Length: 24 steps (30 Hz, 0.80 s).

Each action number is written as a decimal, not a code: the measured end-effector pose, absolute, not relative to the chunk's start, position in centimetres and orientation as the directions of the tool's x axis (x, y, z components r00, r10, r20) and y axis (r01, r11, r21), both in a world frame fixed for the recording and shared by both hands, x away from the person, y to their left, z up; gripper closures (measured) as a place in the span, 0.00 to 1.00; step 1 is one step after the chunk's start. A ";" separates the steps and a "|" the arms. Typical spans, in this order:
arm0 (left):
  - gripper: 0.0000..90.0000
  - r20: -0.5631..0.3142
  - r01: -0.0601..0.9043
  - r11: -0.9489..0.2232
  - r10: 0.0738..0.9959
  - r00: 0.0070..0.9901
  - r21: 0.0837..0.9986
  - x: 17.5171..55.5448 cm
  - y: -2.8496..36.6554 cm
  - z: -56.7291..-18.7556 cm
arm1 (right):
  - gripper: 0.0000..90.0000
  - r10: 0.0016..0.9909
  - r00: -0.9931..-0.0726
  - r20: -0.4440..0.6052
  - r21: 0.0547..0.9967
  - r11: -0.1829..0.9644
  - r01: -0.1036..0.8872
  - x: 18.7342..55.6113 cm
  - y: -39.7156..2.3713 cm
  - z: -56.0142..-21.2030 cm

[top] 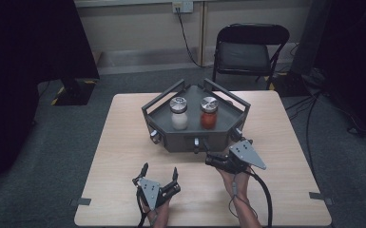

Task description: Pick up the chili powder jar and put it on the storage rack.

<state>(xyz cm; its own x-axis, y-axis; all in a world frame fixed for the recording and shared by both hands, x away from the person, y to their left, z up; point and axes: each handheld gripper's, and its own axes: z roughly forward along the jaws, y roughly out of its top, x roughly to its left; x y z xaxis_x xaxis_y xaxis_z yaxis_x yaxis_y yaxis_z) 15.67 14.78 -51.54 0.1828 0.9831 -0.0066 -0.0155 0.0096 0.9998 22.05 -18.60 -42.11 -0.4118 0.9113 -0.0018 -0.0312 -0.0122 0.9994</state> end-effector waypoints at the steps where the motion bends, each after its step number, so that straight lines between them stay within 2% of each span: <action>1: 0.01 -0.007 -0.016 0.010 0.983 0.183 1.000 15.7 14.8 -51.5 | 0.00 0.912 -0.410 -0.001 0.999 -0.015 -0.034 21.9 -18.6 -42.2; 24: 0.01 -0.007 -0.016 0.010 0.983 0.183 1.000 15.7 14.8 -51.5 | 0.00 0.921 -0.390 0.011 0.997 -0.040 -0.066 18.7 -19.5 -44.5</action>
